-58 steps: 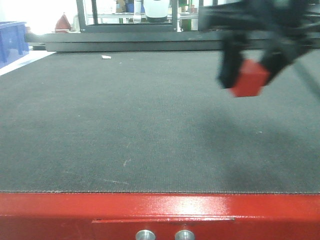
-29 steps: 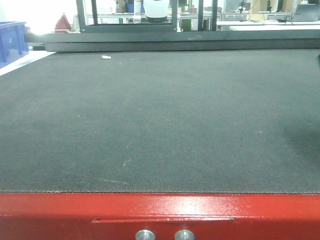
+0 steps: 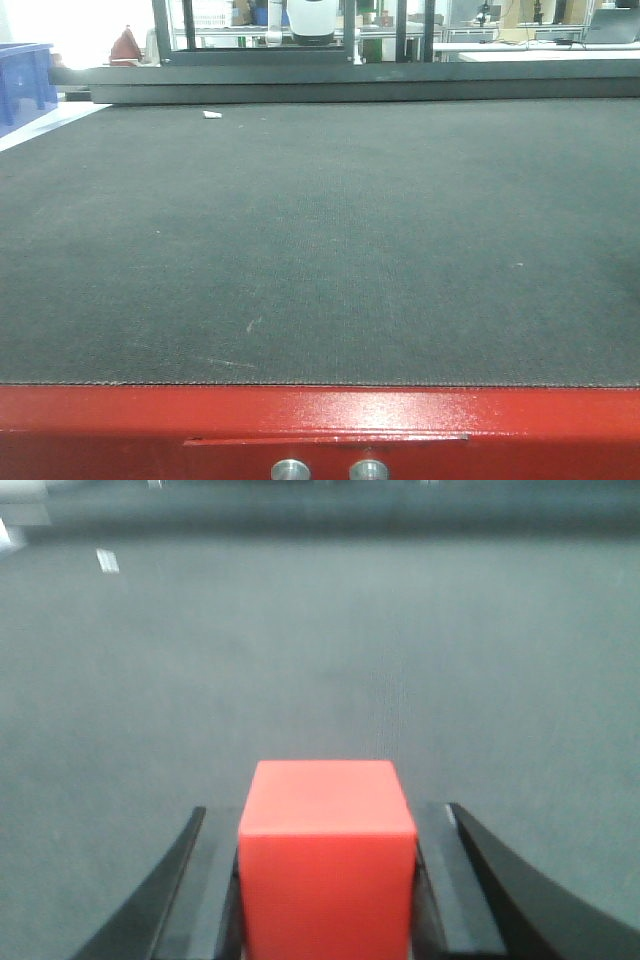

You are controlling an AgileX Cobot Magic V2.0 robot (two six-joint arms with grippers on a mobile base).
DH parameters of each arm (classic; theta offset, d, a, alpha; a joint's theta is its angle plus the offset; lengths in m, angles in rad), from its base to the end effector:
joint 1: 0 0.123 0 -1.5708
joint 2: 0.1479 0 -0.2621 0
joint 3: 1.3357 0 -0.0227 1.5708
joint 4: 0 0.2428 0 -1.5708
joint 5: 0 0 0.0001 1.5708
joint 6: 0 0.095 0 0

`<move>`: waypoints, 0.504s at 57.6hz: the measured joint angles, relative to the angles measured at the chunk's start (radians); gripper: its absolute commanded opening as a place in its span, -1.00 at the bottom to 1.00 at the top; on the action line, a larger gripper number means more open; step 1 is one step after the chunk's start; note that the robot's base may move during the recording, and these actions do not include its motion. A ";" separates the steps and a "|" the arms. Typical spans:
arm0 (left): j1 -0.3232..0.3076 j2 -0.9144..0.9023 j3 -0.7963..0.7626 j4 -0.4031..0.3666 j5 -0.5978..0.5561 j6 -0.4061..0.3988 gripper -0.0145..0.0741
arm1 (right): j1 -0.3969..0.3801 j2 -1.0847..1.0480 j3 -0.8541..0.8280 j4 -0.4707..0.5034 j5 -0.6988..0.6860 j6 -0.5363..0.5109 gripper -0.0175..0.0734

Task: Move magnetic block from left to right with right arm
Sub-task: 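Hold the red cube raised in the right gripper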

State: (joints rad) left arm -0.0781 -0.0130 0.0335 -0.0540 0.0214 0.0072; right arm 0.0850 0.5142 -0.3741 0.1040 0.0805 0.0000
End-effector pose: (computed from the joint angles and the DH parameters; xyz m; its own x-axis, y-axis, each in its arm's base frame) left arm 0.0757 -0.0060 0.2013 0.0414 -0.0502 -0.9979 0.0812 0.9956 -0.0467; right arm 0.1305 0.0119 0.2813 -0.1410 0.0918 -0.9857 -0.0790 0.9915 0.1037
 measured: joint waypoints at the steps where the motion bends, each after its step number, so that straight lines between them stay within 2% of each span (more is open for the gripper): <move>1: 0.000 0.000 0.000 0.000 0.000 0.000 -0.96 | 0.000 -0.014 0.002 0.000 0.006 0.000 -0.03; 12: 0.000 0.000 0.000 0.000 0.000 0.000 -0.96 | 0.000 -0.148 0.008 0.000 0.028 0.000 -0.03; 29: 0.000 0.000 0.000 0.000 0.000 0.000 -0.96 | 0.000 -0.168 0.008 0.000 0.043 0.000 -0.03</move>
State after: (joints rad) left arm -0.0781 -0.0130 0.0335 -0.0540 0.0214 0.0072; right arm 0.0850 0.3460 -0.3658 0.1040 0.1239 0.0000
